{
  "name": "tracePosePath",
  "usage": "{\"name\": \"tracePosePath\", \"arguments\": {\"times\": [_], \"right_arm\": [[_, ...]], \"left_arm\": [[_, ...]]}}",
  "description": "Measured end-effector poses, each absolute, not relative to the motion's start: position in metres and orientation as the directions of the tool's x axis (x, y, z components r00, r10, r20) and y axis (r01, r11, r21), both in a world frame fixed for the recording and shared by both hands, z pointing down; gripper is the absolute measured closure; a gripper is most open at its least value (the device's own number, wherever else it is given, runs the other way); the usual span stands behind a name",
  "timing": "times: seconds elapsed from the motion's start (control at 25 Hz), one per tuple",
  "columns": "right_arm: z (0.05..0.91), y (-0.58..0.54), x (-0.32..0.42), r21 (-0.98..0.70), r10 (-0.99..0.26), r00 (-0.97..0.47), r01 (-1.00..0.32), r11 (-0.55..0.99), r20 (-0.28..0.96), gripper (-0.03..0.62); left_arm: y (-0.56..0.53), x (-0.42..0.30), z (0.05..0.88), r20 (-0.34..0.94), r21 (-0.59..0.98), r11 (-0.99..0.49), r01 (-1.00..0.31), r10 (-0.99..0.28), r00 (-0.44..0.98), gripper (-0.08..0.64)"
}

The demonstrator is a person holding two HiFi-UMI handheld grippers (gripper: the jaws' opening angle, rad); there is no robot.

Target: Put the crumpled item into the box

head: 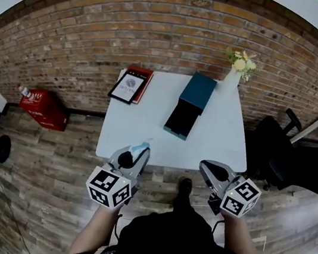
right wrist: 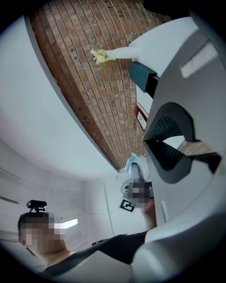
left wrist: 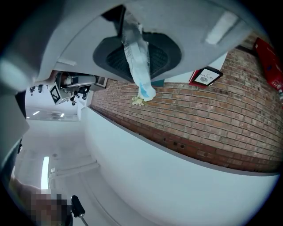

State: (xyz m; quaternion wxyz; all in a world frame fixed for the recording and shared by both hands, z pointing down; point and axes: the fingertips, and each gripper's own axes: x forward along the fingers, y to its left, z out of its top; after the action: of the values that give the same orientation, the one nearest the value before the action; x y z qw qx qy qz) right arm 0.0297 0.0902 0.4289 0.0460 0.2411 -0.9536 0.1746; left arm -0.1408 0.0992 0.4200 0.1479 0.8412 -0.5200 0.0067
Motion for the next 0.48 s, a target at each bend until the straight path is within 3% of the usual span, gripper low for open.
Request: {"name": "tracePosePath", "arguments": {"times": [0.48], "right_arm": [[0.408,-0.085,0.053,-0.33,-0.398,-0.909,-0.417,0.847,0.126,0.591]], "left_arm": [[-0.066,-0.1,0.41,0.199,0.208,-0.404,-0.891,-0.874,0.443,0.502]]}}
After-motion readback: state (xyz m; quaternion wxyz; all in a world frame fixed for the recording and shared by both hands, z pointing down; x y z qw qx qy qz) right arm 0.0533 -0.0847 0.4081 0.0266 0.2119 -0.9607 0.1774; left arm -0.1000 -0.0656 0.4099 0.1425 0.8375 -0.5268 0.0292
